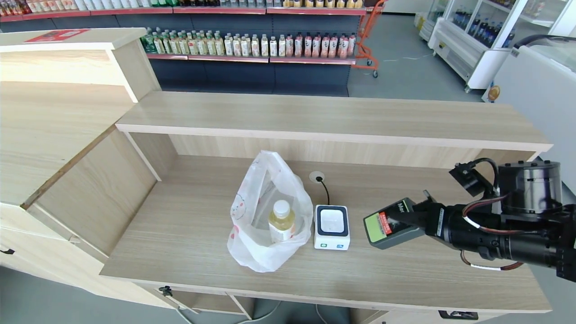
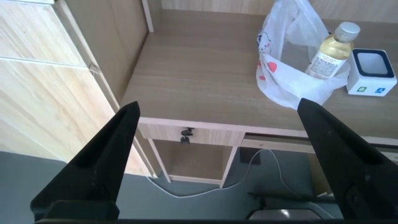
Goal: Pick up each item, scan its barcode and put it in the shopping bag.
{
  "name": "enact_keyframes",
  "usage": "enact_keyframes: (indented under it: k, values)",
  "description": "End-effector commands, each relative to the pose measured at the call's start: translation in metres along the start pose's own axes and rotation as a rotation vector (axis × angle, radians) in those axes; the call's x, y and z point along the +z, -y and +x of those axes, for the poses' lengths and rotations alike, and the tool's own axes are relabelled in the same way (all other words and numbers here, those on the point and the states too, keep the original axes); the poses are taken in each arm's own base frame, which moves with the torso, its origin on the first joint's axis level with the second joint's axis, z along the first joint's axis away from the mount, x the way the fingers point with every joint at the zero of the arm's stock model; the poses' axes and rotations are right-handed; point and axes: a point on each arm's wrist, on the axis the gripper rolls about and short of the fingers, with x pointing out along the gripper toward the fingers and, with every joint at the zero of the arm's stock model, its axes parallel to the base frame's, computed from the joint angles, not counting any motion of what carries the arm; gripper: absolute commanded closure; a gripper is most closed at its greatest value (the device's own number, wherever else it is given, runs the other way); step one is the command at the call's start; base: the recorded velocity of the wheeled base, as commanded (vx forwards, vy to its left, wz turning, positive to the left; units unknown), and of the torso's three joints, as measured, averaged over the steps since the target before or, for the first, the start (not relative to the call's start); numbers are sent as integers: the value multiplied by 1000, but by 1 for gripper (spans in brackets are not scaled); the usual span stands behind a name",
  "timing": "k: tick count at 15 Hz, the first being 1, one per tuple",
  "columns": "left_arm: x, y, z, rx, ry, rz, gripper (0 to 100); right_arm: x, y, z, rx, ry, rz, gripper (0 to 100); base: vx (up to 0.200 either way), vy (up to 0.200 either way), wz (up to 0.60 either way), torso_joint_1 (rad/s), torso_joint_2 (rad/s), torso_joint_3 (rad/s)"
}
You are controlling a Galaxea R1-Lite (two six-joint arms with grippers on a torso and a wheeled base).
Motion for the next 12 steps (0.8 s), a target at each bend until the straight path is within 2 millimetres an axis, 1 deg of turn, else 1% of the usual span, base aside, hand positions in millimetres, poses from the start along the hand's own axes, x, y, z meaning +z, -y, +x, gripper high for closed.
enact_keyframes:
  k: [1, 3, 6, 7, 10, 12]
  values:
    - [0, 0, 0, 0, 1, 2, 0, -2, 3, 3, -14, -12, 7, 100, 200, 0, 0, 2, 2, 2]
    - [0, 0, 0, 0, 1, 0, 0, -5, 7, 9, -52, -19, 11, 100, 200, 0, 0, 7, 5, 0]
    - [0, 0, 0, 0, 1, -4, 0, -9, 13, 22, -102, -37, -20, 100, 0, 0, 0, 0, 0, 0]
    - [0, 0, 0, 0, 1, -6, 0, -11, 12, 25, -104, -44, -25, 100, 0, 0, 0, 0, 0, 0]
    - [0, 0, 0, 0, 1, -6, 0, -15, 4, 42, -80, -81, -44, 100, 0, 0, 0, 0, 0, 0]
    - [0, 0, 0, 0, 1, -6, 0, -23, -2, 53, -59, -123, -59, 100, 0, 0, 0, 0, 0, 0]
